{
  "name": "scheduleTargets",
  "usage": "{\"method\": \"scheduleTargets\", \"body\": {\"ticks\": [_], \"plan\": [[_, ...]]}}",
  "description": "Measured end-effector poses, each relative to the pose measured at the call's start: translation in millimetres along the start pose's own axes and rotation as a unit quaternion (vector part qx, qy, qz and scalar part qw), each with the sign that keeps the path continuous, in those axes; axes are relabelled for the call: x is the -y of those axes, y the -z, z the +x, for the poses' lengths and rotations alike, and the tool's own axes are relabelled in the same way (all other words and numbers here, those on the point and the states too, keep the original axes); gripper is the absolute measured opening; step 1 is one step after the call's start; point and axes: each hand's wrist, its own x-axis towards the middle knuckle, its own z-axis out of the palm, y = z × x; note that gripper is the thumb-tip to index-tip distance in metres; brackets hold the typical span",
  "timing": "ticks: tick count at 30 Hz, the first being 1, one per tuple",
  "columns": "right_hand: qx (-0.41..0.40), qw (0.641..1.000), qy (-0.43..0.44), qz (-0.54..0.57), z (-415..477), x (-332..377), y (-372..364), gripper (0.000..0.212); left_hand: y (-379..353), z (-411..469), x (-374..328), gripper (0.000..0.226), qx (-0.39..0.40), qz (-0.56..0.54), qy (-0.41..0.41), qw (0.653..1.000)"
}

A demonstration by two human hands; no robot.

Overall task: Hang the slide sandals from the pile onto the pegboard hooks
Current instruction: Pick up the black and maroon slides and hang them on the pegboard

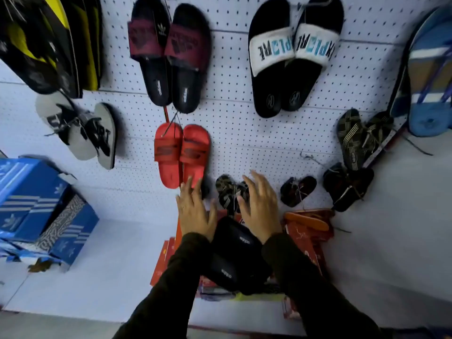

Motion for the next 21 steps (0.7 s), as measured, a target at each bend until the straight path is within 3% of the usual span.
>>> {"method": "scheduleTargets", "body": {"ticks": [3, 5, 7, 9, 12, 14, 17, 19, 21], "plan": [[0.154, 0.987, -0.054, -0.001, -17, -15, -29, 0.055, -23, -36, 25, 0.068, 0.064, -0.039, 0.128, 0.989], [0.256, 0.961, -0.101, -0.012, -27, -27, -46, 0.053, -39, -64, 36, 0.079, 0.109, -0.06, 0.271, 0.955], [0.327, 0.935, -0.138, -0.008, -31, -34, -57, 0.051, -52, -80, 42, 0.092, 0.134, -0.096, 0.441, 0.882], [0.369, 0.914, -0.168, 0.015, -33, -37, -65, 0.05, -63, -86, 46, 0.09, 0.185, -0.135, 0.574, 0.786], [0.38, 0.904, -0.191, 0.043, -32, -40, -72, 0.049, -71, -92, 46, 0.057, 0.296, -0.243, 0.619, 0.686], [0.376, 0.905, -0.194, 0.049, -29, -43, -75, 0.049, -67, -99, 47, 0.029, 0.307, -0.304, 0.642, 0.634], [0.392, 0.887, -0.226, 0.089, -28, -46, -77, 0.057, -64, -107, 59, 0.031, 0.29, -0.37, 0.636, 0.612], [0.424, 0.84, -0.309, 0.14, -30, -47, -77, 0.063, -61, -108, 65, 0.038, 0.257, -0.395, 0.646, 0.6], [0.448, 0.77, -0.402, 0.213, -34, -43, -71, 0.064, -55, -107, 71, 0.04, 0.218, -0.397, 0.663, 0.596]]}}
